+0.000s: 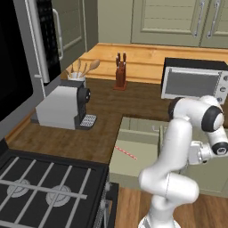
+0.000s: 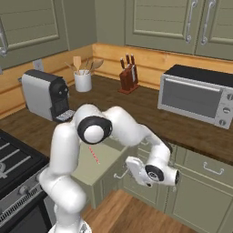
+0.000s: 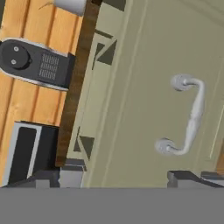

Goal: Take a straw from the drawer in front and place it inside the glass cup on the dining counter.

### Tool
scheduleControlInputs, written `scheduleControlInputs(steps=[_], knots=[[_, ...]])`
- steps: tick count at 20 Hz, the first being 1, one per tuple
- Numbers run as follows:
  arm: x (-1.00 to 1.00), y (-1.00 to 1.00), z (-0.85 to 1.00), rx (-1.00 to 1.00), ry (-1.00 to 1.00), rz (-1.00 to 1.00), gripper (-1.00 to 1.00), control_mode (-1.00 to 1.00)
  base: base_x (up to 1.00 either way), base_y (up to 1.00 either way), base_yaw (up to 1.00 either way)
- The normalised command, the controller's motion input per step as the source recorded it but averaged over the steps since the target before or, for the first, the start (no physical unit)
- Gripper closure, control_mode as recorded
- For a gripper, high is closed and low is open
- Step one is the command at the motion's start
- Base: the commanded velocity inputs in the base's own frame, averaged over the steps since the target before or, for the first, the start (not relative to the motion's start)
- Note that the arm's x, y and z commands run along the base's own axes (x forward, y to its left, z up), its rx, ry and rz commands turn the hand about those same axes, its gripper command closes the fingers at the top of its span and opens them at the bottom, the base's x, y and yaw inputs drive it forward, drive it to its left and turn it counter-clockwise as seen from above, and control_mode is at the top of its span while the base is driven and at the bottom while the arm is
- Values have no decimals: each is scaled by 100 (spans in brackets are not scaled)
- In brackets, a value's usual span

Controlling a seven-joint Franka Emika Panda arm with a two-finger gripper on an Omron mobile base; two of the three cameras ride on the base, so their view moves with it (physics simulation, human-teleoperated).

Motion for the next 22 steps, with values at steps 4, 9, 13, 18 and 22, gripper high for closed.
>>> scheduleControlInputs(steps=[4,9,13,18,22], knots=[[-1,63,100,-37,0,0,-100,-100,0,0,0],[0,74,90,-38,2,0,-100,-100,0,0,0],[0,66,52,-34,8,0,-100,-100,0,0,0],[20,59,12,-35,16,0,-100,-100,0,0,0],[27,27,-4,-29,15,0,-100,-100,0,0,0]])
